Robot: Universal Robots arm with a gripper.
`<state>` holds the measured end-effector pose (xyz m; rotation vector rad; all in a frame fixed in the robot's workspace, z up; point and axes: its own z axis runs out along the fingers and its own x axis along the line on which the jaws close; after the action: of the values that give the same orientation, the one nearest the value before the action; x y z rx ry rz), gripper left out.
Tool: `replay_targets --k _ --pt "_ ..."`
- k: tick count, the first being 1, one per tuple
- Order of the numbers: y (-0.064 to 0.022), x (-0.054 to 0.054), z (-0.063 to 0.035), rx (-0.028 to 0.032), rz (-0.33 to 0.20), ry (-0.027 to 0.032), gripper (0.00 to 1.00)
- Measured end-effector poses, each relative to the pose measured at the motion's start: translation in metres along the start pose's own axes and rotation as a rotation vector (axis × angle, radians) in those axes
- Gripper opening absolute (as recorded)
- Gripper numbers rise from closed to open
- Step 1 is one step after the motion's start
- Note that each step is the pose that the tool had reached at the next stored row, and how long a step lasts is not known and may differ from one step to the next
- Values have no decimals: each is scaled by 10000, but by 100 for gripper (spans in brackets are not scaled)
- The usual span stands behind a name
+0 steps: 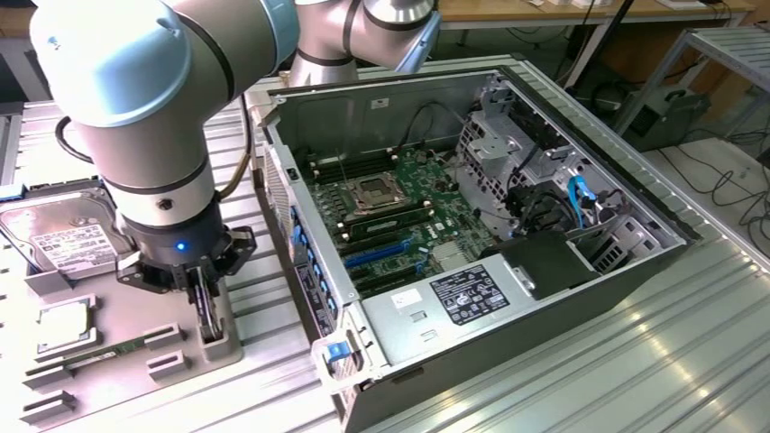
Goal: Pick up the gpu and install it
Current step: 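Pick up the gpu and move the gpu toward the slot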
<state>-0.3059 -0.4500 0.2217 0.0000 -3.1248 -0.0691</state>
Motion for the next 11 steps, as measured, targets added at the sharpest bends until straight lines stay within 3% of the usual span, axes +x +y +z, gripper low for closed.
replay_targets --k 11 --pt "10 4 -219 0 0 -1 28"
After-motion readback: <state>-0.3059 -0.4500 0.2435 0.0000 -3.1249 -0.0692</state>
